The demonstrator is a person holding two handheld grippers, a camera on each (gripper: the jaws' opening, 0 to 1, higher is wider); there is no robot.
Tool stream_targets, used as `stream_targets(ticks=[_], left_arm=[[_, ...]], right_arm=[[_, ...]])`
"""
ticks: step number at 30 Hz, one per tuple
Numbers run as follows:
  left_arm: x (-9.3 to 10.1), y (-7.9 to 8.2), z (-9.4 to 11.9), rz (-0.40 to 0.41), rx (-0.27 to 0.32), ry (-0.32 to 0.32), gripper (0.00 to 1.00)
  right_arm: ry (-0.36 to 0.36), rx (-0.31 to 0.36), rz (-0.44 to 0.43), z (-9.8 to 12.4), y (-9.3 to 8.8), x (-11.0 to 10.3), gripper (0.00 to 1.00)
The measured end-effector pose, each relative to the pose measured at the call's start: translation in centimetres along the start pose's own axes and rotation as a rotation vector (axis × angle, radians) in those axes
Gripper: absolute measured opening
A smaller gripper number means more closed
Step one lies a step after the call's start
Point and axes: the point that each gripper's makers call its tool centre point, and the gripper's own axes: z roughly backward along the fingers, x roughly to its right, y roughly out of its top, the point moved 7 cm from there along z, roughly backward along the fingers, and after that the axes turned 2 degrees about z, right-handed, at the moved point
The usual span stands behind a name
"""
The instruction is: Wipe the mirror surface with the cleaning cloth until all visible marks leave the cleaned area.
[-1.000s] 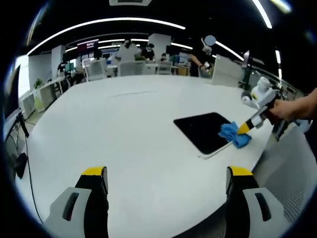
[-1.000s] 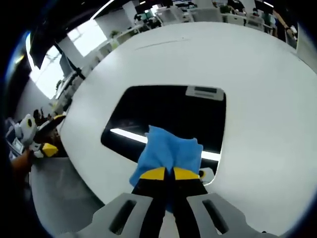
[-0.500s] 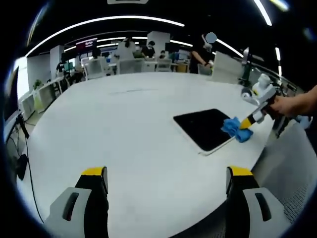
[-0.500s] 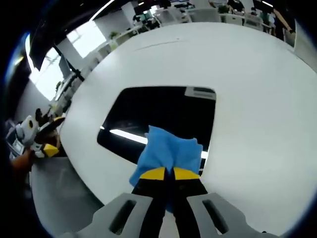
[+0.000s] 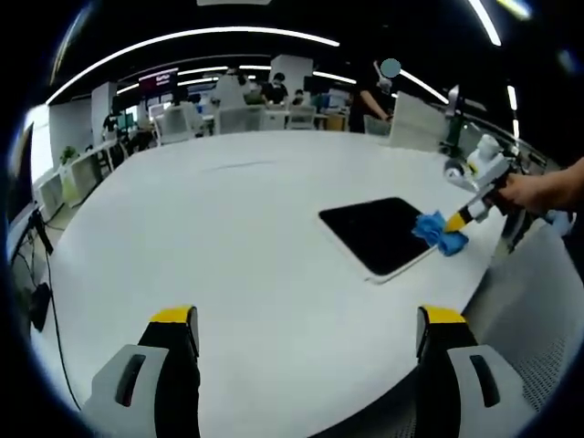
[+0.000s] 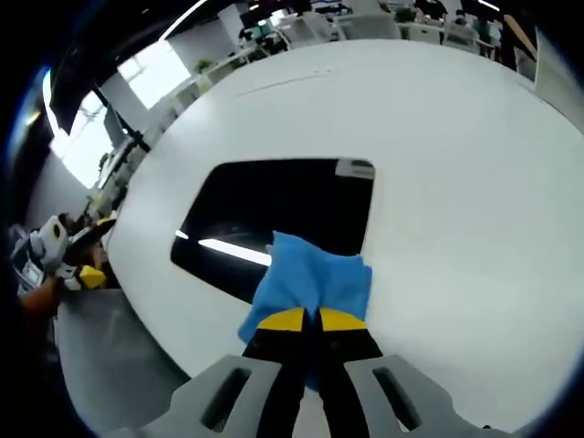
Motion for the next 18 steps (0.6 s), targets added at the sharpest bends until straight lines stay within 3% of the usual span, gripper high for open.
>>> stream_targets(ticks=[18], left_arm=[[0.1, 0.3, 0.1, 0.010, 0.026, 0.001, 0.99]], right_arm=[[-0.023, -0.005, 0.000, -0.5, 1.3, 0.2, 0.00]])
